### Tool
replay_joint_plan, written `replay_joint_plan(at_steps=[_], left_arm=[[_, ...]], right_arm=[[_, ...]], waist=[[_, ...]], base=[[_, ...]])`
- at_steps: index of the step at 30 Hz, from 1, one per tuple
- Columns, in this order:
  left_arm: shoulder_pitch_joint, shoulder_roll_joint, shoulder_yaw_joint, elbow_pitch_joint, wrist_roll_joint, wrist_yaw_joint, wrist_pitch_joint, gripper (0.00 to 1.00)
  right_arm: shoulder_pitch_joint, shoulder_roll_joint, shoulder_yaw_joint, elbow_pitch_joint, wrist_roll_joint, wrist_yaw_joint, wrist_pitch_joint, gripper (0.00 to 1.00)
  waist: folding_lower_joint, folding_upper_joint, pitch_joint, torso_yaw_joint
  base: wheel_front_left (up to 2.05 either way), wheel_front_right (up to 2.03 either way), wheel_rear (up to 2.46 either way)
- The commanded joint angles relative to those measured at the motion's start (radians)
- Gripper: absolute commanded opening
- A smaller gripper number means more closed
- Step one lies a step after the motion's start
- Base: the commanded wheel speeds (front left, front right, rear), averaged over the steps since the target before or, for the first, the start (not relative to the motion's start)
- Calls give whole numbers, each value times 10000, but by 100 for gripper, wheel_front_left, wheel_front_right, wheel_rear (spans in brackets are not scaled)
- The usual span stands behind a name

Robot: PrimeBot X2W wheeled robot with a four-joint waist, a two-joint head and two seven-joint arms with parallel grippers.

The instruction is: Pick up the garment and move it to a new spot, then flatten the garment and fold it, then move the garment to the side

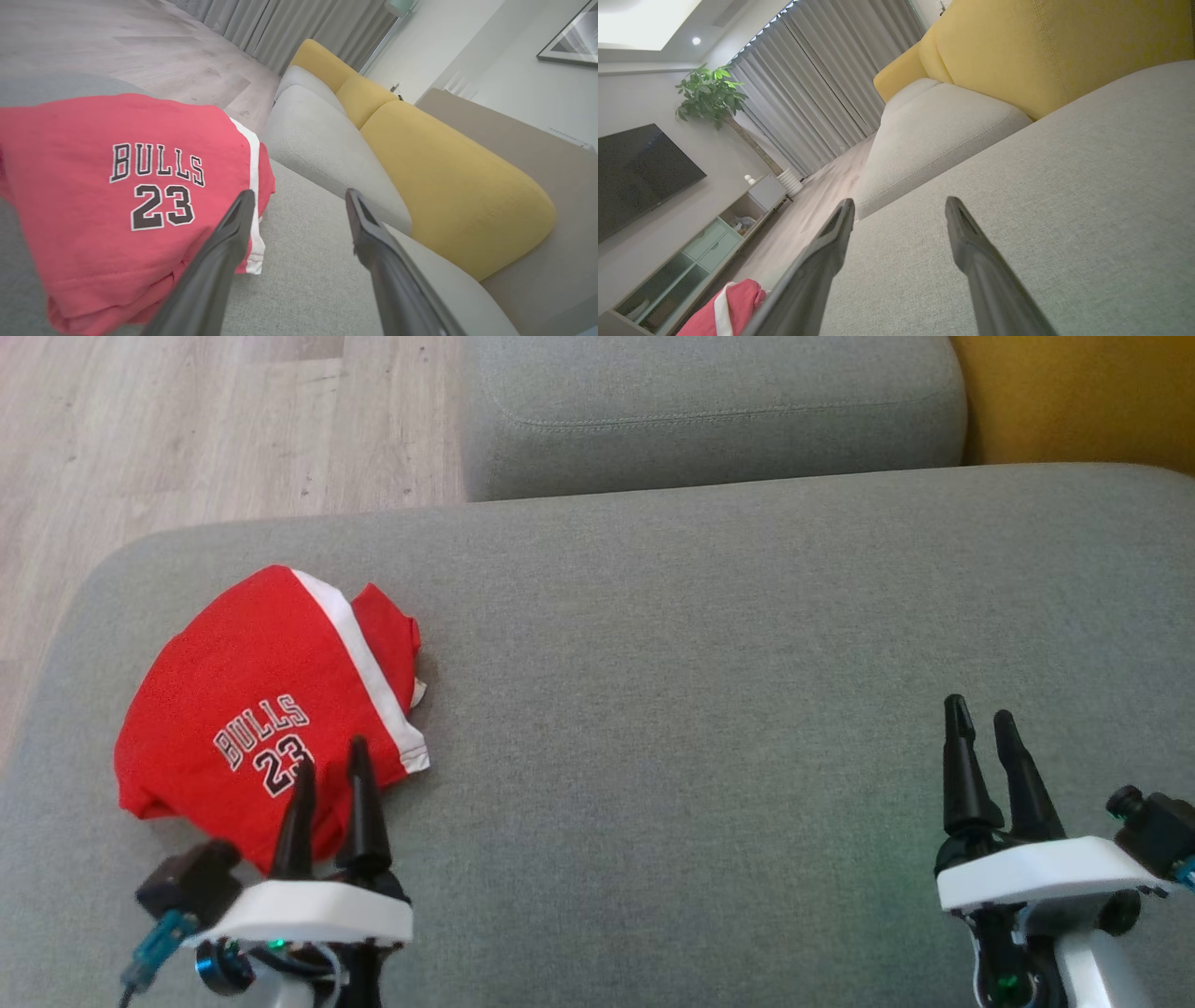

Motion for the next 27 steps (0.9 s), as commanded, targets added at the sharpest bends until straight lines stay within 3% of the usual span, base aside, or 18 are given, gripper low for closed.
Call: replay_joint_plan(at_steps=[1, 19, 27], left_arm=[[-544, 226, -55, -317, 461, 144, -153, 100], [-1344, 1112, -2270, 566, 3274, 1336, -658, 100], [-1623, 1295, -2986, 921, 3921, 1652, -894, 100]], right_arm=[[-379, -59, 206, -460, -542, 44, -166, 100], [-346, -68, 335, -612, -3573, 55, -668, 100], [-257, -73, 501, -628, -4727, 60, -903, 100]], waist=[[-1, 0, 2, -22], [-1, 0, 12, -47], [-1, 0, -28, 14]], base=[[0, 0, 0], [0, 0, 0], [0, 0, 0]])
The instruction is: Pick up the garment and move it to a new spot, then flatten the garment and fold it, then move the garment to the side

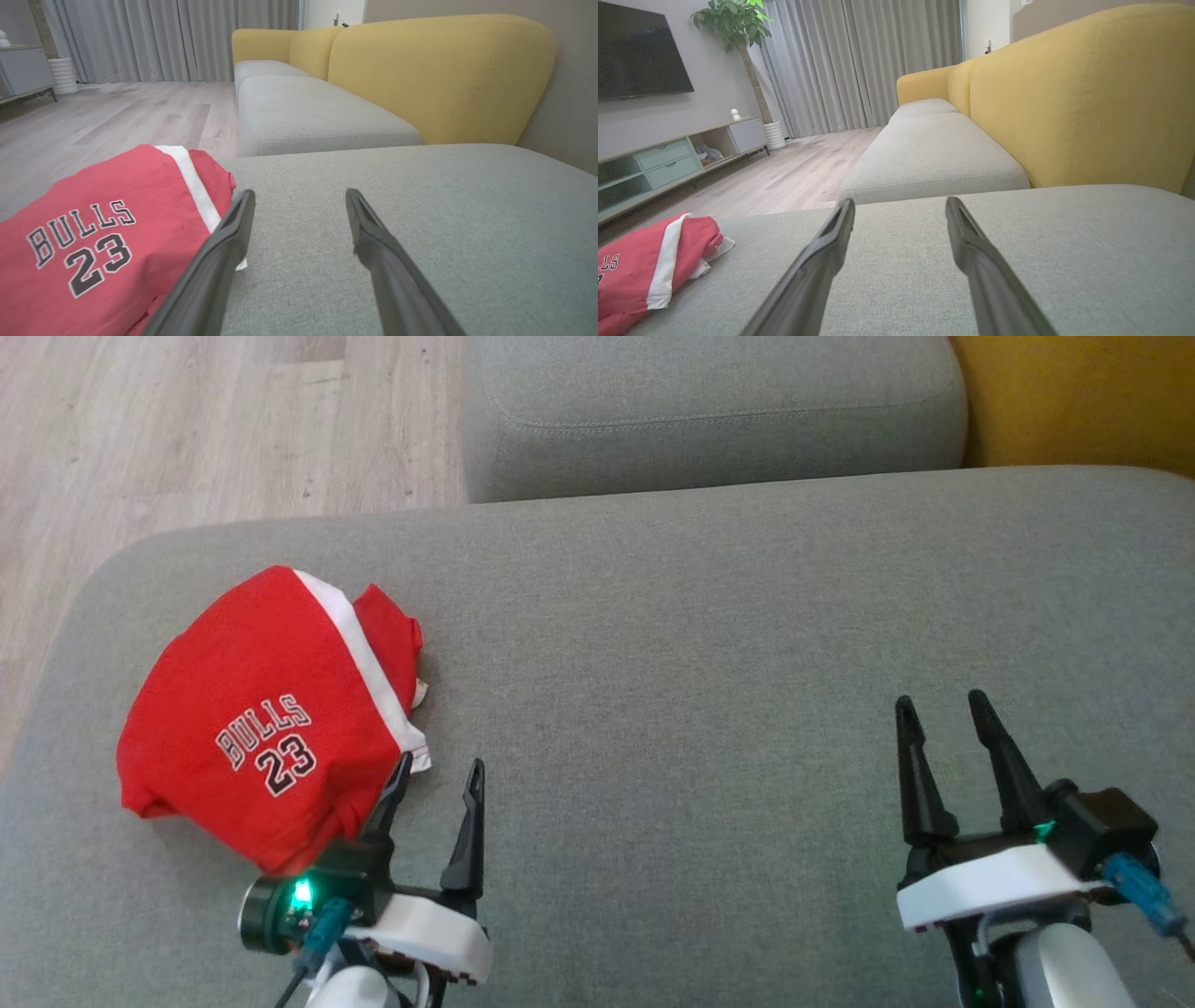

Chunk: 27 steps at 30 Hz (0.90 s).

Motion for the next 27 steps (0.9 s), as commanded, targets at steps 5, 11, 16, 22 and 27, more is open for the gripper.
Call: replay_joint_plan(at_steps=[5, 11, 16, 22, 27], left_arm=[[-481, -13, 338, -607, -199, 116, -321, 100], [7, -390, 916, -1106, -707, -467, -499, 100], [363, -702, 1335, -931, -657, -1057, -647, 100], [556, -1044, 1751, -468, -884, -1691, -796, 100], [475, -1154, 1799, 92, -397, -2017, -943, 100]], right_arm=[[-186, -72, 276, -484, -442, 62, -334, 100], [24, -76, 1, -205, -20, 66, -511, 100], [66, -78, -31, -19, 578, 69, -659, 100], [30, -81, 95, 327, 539, 72, -807, 100], [-5, -84, 286, 505, -163, 76, -953, 100]], waist=[[-1, 0, -36, 35], [-1, 0, -68, 46], [-1, 0, -77, 21], [-1, 0, -84, -42], [-1, 0, -81, -62]], base=[[0, 0, 0], [0, 0, 0], [0, 0, 0], [0, 0, 0], [0, 0, 0]])
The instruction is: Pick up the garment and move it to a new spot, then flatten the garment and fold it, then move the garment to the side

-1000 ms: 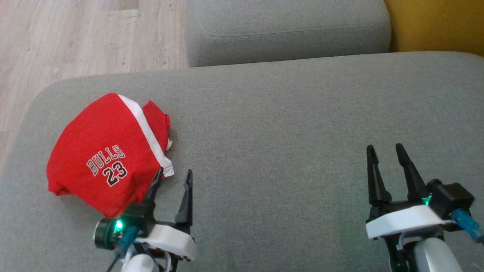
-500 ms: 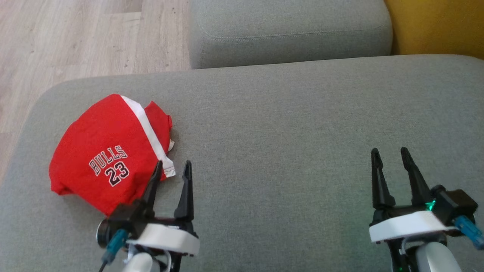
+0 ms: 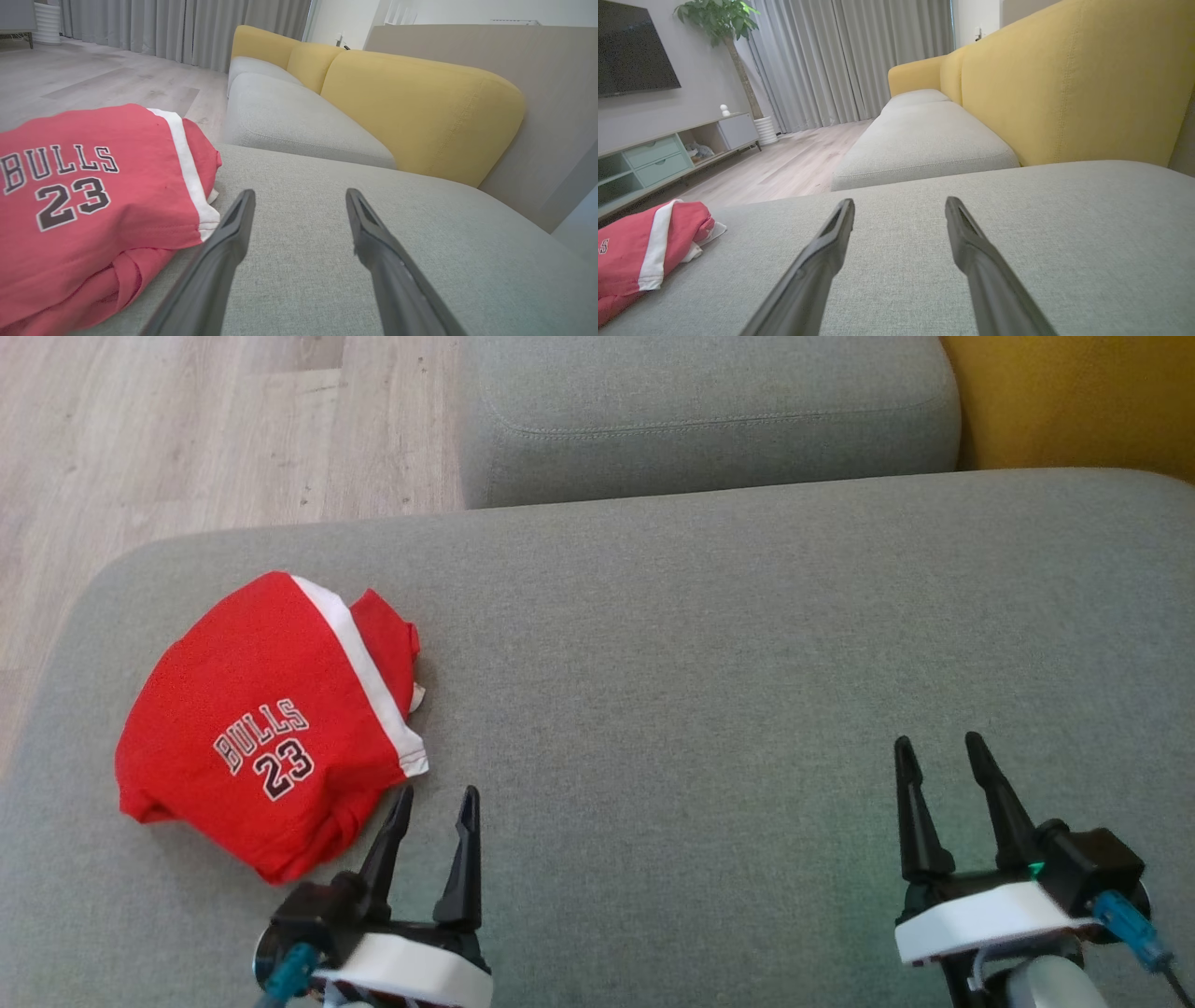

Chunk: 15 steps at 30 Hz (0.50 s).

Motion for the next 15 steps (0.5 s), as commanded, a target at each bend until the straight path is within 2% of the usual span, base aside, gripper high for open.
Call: replay_joint_plan(at_steps=[1, 5, 15], left_arm=[[-406, -87, 349, -238, 286, -32, -179, 100], [-465, -138, 364, -96, 786, -93, -298, 100], [-510, -194, 660, 50, 1099, -93, -300, 100]], right_arm=[[-312, -79, 273, -367, -264, 76, -193, 100], [-292, -81, 313, -450, -530, 79, -311, 100], [-301, -81, 456, -455, -73, 79, -314, 100]], waist=[[0, 0, 3, 2], [0, 0, 7, 3], [0, 0, -55, 294]], base=[[0, 0, 0], [0, 0, 0], [0, 0, 0]])
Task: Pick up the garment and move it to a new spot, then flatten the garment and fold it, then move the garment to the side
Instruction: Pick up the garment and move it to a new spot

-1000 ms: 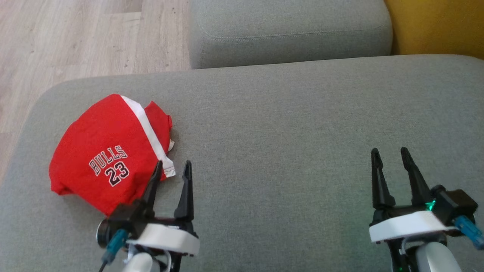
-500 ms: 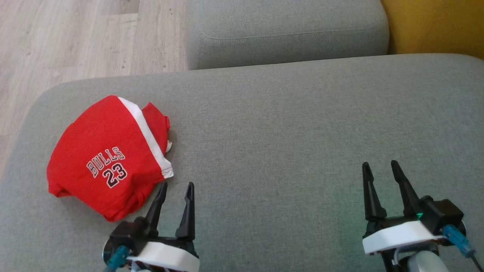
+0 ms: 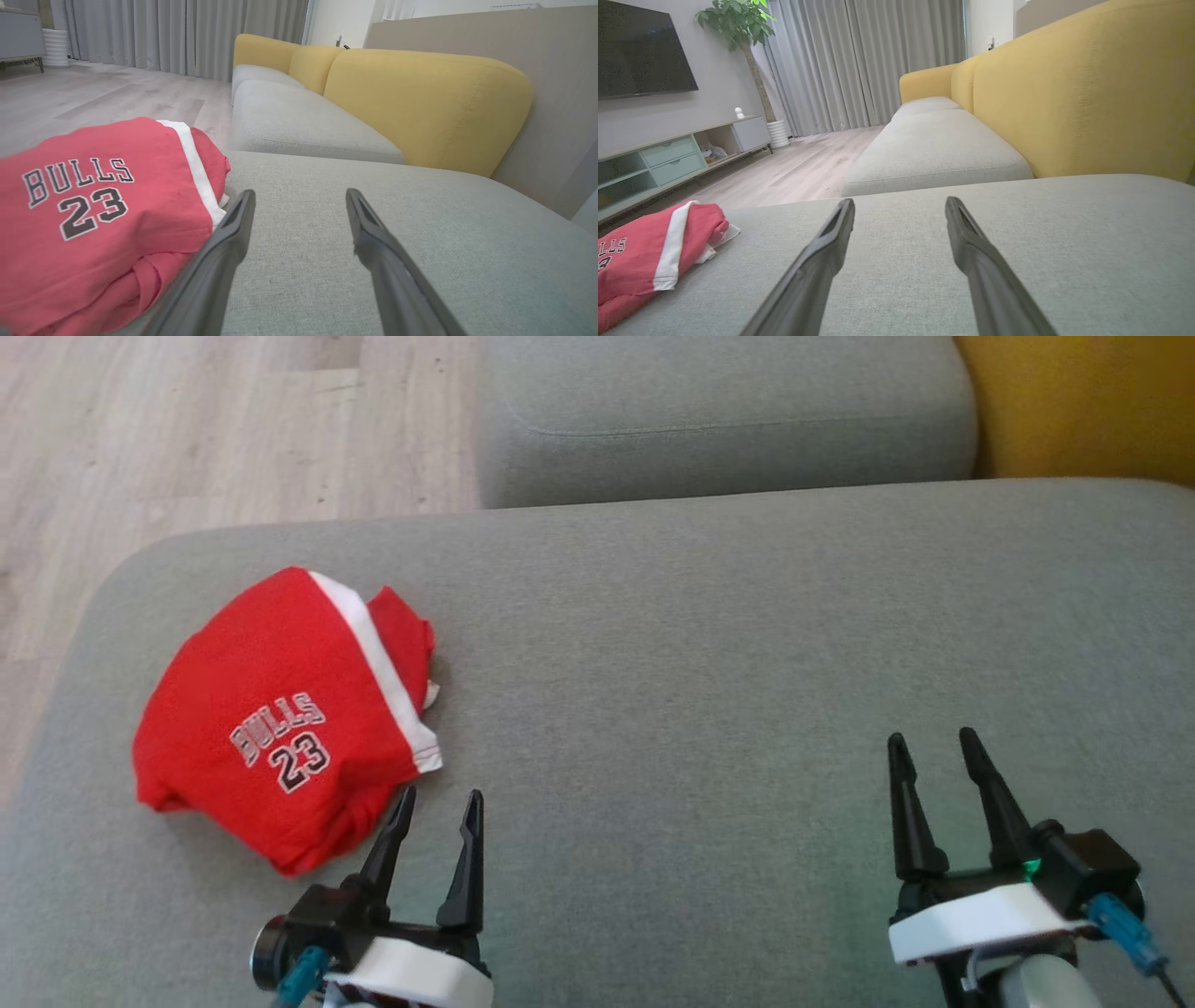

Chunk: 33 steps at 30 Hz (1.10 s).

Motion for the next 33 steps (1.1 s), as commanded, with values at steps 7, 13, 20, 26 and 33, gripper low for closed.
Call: replay_joint_plan(at_steps=[7, 13, 20, 26, 33], left_arm=[[-418, -31, 641, -158, 275, 76, -122, 100], [-291, -30, 1008, -158, 468, 139, -122, 100], [-75, -31, 1296, -204, 627, 150, -122, 100], [61, -33, 1395, -267, 685, 161, -122, 100], [151, -35, 1441, -297, 729, 156, -122, 100]], right_arm=[[-167, -79, 723, -421, 176, 77, -109, 100], [-132, -79, 1105, -488, 279, 77, -109, 100], [-66, -79, 1614, -545, 269, 77, -109, 100], [-18, -79, 1900, -589, 235, 77, -109, 100], [79, -79, 2067, -606, 236, 77, -109, 100]], waist=[[0, 0, -141, 878], [0, 0, -230, 1670], [0, 0, -346, 2435], [0, 0, -413, 2859], [0, 0, -484, 3335]], base=[[0, 0, 0], [0, 0, 0], [0, 0, 0], [0, 0, 0], [0, 0, 0]])
